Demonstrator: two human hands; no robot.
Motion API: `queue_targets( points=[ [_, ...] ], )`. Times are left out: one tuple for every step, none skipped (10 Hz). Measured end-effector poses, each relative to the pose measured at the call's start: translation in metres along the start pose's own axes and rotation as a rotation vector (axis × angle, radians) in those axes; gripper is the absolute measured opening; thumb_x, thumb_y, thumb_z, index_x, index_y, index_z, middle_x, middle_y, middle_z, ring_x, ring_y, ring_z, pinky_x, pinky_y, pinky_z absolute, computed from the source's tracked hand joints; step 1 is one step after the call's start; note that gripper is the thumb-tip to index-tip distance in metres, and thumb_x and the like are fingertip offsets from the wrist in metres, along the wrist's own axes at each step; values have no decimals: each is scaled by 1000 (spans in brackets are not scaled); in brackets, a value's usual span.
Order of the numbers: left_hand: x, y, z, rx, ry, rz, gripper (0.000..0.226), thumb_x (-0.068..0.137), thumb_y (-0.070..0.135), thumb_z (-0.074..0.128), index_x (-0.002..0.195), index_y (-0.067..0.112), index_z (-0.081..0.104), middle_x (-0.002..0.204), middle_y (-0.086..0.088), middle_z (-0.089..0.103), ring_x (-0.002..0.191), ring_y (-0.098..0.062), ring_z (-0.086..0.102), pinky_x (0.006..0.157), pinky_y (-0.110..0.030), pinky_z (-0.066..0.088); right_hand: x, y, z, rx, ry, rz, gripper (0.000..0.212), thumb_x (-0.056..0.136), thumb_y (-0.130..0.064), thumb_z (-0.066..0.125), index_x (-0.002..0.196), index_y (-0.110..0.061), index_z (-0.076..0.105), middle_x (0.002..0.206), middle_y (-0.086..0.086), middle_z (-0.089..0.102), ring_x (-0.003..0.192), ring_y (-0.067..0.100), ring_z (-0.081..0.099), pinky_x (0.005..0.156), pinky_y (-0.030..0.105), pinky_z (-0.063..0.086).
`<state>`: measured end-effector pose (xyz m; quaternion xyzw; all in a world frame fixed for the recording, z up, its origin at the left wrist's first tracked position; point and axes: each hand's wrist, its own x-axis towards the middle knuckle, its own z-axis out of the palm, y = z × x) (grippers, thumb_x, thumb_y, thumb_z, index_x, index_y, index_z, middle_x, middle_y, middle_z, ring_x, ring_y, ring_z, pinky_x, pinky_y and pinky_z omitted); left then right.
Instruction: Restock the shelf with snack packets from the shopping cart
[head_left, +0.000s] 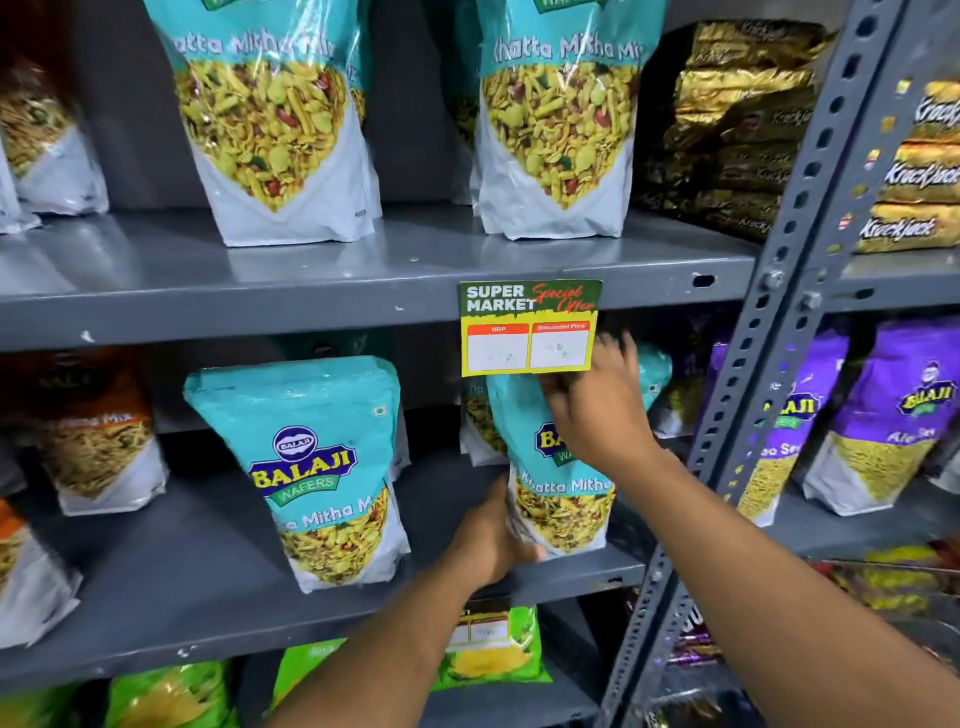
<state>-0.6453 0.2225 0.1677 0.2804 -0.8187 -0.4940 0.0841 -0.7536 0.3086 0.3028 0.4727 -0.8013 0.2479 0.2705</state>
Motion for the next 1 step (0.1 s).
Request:
queue_targets(
  points=[
    [-21,-1,-7,220,95,83,99,66,41,78,146,27,21,145,3,45,129,-19,47,98,-33,45,-21,7,-4,127,18,5,40,90,-29,45,127,-17,52,129,6,55,130,30,39,115,49,17]
  ],
)
